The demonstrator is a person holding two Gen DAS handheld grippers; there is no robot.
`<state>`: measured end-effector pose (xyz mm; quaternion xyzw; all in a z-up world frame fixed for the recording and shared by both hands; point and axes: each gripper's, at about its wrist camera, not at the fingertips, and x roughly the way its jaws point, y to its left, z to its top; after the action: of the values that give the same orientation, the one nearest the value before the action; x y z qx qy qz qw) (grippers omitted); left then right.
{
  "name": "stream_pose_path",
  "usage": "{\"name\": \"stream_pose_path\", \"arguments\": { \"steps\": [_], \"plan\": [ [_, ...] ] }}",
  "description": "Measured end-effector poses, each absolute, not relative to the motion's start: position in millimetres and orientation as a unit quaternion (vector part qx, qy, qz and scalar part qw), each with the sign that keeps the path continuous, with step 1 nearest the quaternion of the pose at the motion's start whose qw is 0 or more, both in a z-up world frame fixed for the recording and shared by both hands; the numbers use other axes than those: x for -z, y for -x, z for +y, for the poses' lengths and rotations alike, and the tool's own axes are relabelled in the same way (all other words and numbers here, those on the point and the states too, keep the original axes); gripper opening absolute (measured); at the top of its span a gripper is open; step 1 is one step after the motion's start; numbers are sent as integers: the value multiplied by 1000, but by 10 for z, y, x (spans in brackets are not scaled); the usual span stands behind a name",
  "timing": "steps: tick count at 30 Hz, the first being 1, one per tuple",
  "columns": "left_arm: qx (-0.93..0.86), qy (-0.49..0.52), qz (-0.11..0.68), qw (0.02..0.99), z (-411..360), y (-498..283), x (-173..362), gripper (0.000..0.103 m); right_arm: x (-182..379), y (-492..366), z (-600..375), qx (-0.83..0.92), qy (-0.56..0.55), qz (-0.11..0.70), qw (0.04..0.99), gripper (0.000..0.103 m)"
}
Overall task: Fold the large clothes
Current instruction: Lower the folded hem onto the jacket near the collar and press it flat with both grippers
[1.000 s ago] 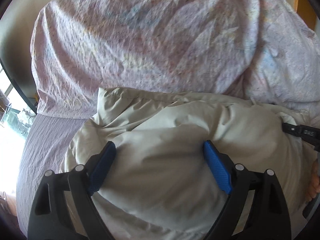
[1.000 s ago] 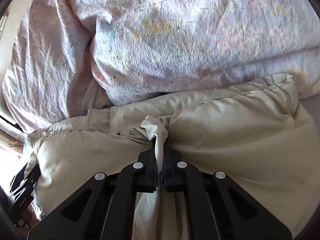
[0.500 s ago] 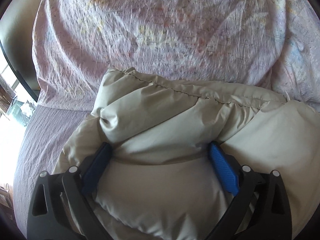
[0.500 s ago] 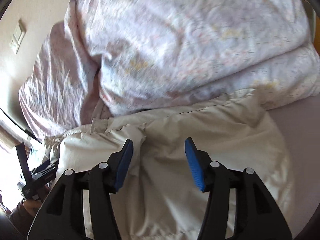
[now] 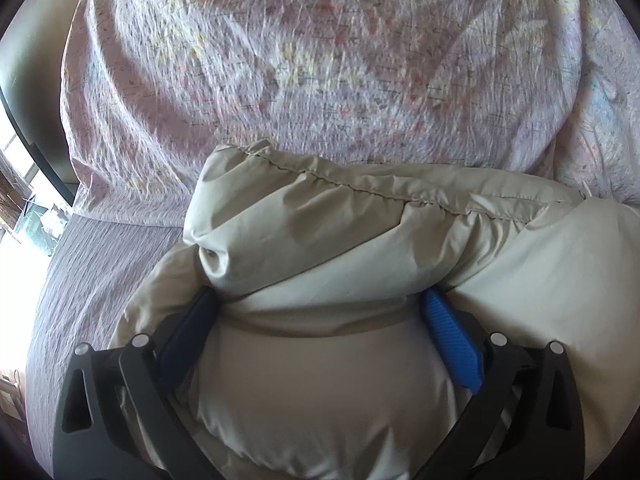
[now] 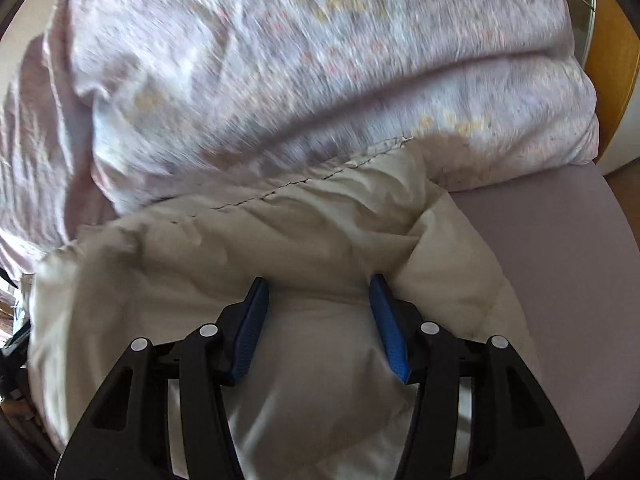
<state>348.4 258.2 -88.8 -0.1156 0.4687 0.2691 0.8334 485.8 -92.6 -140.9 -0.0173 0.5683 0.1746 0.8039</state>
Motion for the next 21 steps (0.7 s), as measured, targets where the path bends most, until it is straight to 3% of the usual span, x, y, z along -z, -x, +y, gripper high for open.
{"name": "stream_pose_path", "arguments": {
  "steps": [12, 21],
  "plan": [
    [-271, 113, 453, 842, 2671, -3528, 1009, 101, 1723, -4860, -685, -165, 73, 534, 826, 70],
    [-279, 108, 427, 853, 2625, -3510, 1129, 101, 1868, -4853, -584, -166, 76, 497, 848, 75]
  ]
}}
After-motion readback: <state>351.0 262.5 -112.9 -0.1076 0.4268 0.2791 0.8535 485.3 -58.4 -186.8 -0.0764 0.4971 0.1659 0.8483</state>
